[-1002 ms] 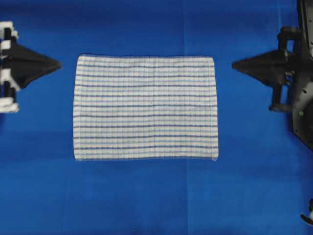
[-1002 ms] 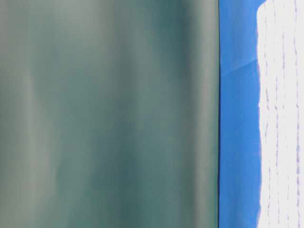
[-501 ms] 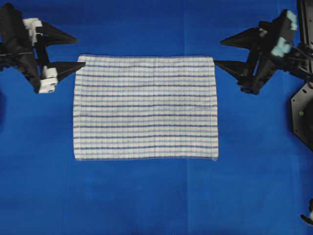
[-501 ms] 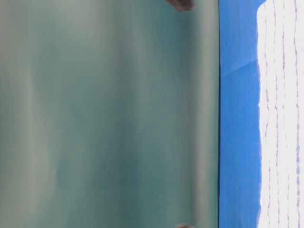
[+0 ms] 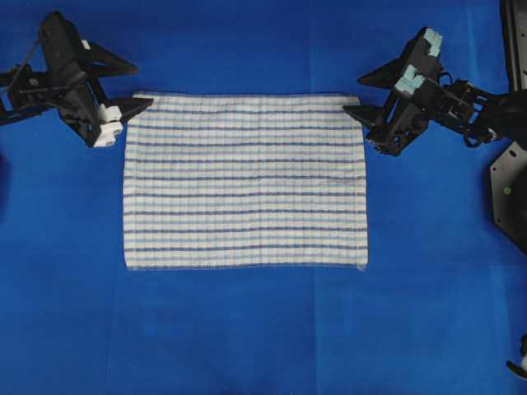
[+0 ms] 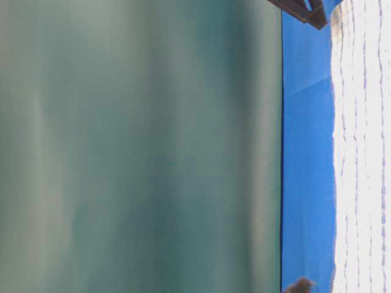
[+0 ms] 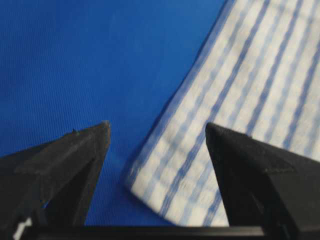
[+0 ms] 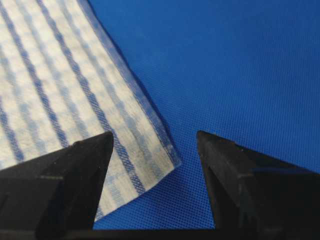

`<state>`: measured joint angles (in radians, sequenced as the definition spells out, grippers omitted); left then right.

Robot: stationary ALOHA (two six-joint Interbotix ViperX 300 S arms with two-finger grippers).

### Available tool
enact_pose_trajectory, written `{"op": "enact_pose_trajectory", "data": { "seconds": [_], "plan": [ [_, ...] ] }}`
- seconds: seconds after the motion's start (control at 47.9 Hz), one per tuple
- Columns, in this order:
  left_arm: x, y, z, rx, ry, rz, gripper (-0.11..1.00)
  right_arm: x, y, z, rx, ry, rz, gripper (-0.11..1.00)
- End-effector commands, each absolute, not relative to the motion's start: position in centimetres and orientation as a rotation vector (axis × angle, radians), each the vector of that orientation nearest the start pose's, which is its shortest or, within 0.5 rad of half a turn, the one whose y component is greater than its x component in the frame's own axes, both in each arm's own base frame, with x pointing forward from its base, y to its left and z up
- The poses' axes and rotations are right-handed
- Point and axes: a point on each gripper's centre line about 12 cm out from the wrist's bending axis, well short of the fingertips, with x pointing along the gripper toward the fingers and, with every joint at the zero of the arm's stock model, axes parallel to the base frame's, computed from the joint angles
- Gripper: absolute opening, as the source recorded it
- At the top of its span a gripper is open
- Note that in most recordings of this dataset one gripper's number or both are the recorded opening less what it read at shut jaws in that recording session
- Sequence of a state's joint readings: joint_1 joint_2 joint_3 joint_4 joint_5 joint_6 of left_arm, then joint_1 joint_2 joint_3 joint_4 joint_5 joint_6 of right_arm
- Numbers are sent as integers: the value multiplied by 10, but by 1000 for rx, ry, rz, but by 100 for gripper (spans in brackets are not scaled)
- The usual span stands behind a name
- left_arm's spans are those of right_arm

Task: Fold the blue towel.
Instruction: 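Move both grippers to the towel's top corners and pinch them, then lift the top corners and fold them down toward the bottom edge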

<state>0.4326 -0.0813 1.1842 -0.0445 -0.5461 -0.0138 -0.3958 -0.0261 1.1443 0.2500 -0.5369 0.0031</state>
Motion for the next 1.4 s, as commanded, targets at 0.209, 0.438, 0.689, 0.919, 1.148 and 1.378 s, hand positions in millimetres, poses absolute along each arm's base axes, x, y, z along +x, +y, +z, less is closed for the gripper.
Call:
{"op": "enact_pose_trajectory", "data": {
  "seconds": [0.209, 0.438, 0.689, 0.919, 1.148, 1.378],
  "plan": [
    [250, 122, 71, -184, 599, 473, 71, 256, -128, 82, 303, 534, -612, 70],
    [249, 121, 62, -202, 651, 473, 53, 256, -126, 82, 298, 539, -601, 53],
    [248, 119, 61, -199, 663, 464, 2, 257, -122, 81, 293, 544, -587, 5],
    [253, 121, 68, -184, 641, 461, 2, 260, -122, 84, 291, 532, -583, 5],
    [255, 121, 92, -176, 614, 455, 2, 261, -121, 105, 289, 486, -571, 5],
    [253, 117, 108, -170, 596, 445, 2, 258, -118, 120, 291, 470, -554, 5]
  ]
}}
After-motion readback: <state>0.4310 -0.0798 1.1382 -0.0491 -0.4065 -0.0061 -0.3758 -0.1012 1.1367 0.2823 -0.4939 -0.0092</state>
